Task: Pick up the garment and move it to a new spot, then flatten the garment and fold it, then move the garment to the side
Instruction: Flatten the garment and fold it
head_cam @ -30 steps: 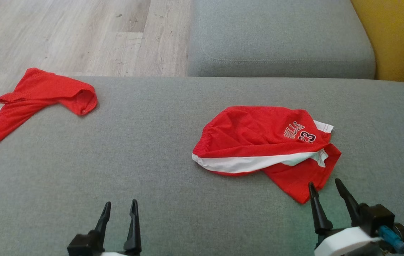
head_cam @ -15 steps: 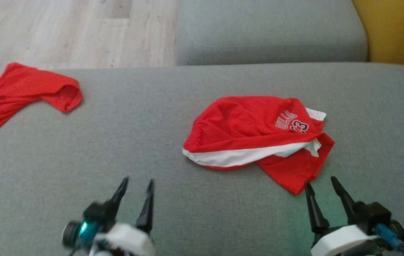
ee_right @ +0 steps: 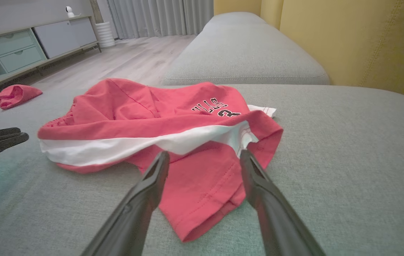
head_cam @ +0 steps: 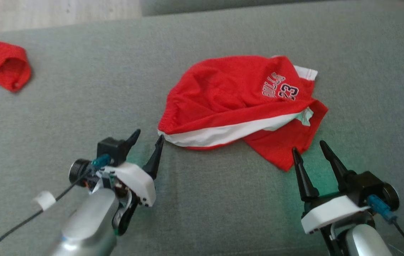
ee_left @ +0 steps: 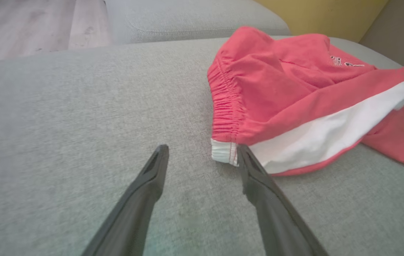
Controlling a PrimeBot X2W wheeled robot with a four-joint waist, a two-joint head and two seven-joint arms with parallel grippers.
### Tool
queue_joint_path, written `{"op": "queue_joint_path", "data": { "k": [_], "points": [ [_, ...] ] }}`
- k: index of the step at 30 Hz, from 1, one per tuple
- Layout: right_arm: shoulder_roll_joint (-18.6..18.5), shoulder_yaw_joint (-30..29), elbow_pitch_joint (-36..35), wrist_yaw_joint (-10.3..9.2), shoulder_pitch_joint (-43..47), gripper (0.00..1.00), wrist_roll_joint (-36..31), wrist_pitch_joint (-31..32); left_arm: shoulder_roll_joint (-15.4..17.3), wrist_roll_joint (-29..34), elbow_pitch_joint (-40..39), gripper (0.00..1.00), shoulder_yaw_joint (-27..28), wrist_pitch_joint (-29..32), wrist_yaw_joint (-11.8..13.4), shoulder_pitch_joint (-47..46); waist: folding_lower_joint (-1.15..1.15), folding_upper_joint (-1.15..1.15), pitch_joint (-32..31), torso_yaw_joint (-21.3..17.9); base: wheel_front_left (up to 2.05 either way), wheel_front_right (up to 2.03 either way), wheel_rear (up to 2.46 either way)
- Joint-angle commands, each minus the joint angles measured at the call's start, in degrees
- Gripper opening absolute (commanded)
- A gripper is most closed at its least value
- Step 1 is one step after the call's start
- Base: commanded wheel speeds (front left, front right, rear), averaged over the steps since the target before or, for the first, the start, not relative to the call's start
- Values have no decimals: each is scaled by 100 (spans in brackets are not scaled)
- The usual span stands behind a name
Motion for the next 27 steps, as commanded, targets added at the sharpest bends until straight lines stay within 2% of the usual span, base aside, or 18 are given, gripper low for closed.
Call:
{"op": "queue_joint_path", "data": {
  "k": [1,6,10,16,22,27],
  "points": [
    [-34,156,-180,43,-210,100,-33,-47,41,-33,8,100,143,-6,-72,-355,-2,0,235,-162,0,0,0],
    [-34,133,-124,43,-282,100,-19,-111,-34,-25,337,100,52,-138,-289,-598,-2,0,358,-203,0,0,0],
    [-34,91,-73,43,-308,100,-8,-152,-68,33,416,100,-43,-346,-379,-683,-2,0,389,-200,0,0,0],
    [-34,61,0,43,-354,100,17,-193,-91,39,486,100,-220,-324,-480,-711,-2,0,395,-204,0,0,0],
    [-34,-4,105,43,-449,100,57,-218,-73,0,512,71,-308,-370,-532,-742,-2,0,416,-228,0,0,0],
    [-34,-6,303,43,-683,100,292,-46,-68,-23,406,34,-291,-576,-527,-763,-2,0,463,-227,0,0,0]
  ]
}}
